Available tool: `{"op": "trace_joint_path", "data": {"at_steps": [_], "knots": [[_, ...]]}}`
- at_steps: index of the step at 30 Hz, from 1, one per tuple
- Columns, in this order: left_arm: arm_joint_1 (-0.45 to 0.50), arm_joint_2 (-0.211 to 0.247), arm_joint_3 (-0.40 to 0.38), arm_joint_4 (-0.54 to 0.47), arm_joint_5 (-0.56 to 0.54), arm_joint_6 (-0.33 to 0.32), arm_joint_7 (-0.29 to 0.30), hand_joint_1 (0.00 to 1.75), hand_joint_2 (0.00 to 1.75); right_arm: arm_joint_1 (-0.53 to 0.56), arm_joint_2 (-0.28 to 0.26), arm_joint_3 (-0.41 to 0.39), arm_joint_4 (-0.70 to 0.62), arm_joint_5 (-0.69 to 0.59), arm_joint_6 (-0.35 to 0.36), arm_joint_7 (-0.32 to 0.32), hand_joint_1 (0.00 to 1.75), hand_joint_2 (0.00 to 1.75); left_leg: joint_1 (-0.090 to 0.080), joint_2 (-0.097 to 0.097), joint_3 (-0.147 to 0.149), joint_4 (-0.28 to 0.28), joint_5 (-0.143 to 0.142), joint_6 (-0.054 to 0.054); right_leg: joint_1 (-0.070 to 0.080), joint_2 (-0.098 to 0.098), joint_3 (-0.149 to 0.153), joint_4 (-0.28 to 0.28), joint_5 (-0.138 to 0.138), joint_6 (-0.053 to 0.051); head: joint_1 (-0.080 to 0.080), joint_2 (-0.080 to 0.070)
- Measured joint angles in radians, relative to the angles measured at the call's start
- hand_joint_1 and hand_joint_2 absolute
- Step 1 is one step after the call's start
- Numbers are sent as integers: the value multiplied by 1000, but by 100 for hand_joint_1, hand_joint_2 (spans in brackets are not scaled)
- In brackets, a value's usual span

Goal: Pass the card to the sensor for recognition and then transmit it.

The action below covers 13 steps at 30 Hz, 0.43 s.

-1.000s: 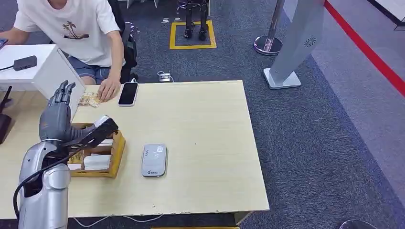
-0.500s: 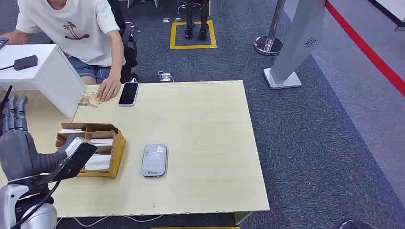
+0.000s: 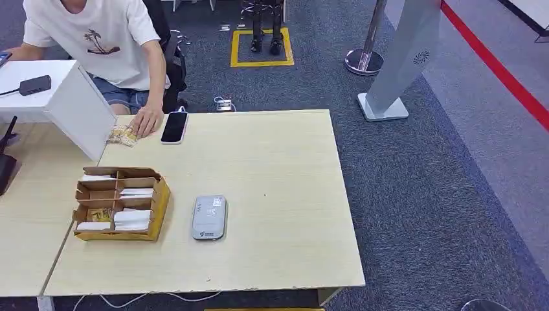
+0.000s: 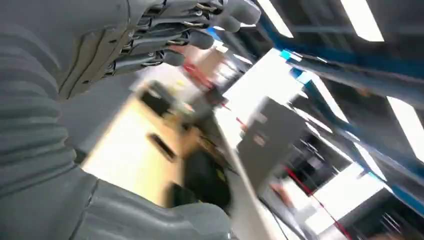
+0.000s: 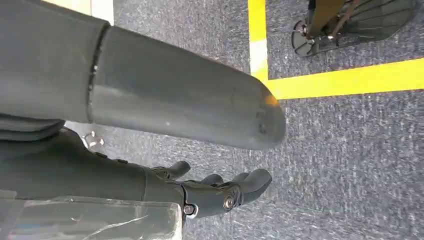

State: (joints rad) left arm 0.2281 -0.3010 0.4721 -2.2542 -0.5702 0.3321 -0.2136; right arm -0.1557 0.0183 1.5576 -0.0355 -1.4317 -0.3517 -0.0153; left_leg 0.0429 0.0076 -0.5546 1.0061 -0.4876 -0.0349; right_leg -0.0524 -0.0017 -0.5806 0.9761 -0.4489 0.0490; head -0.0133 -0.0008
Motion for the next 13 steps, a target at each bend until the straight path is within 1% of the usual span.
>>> {"op": "trace_joint_path", "data": {"at_steps": [2,5,7,8,10,13], "knots": [[10,-4,47,17,51,46,-12,0,175,-1,0,0,0,2,0,-3,0,0,0,0,0,0,0,0,0,0,0,0,0,0,0,0],[19,-9,94,34,68,61,-24,0,175,-1,1,0,0,2,0,-3,0,0,0,0,0,0,0,0,0,0,1,0,0,0,0,0],[20,-12,121,65,143,106,2,0,175,-1,2,0,0,10,0,-9,0,0,0,0,0,0,0,0,0,0,1,0,0,0,0,0],[17,-13,143,104,198,150,4,0,175,-1,2,0,0,16,0,-11,0,0,0,0,1,0,0,0,0,1,1,0,0,0,0,0],[12,-13,192,183,268,207,-11,0,175,-1,2,0,0,22,0,-12,0,0,0,0,2,0,-1,0,0,1,1,0,0,0,0,0],[-14,-12,277,323,368,254,-43,0,175,-3,2,0,0,40,-2,-12,0,0,0,0,2,0,0,0,0,0,1,0,0,0,0,0]]}}
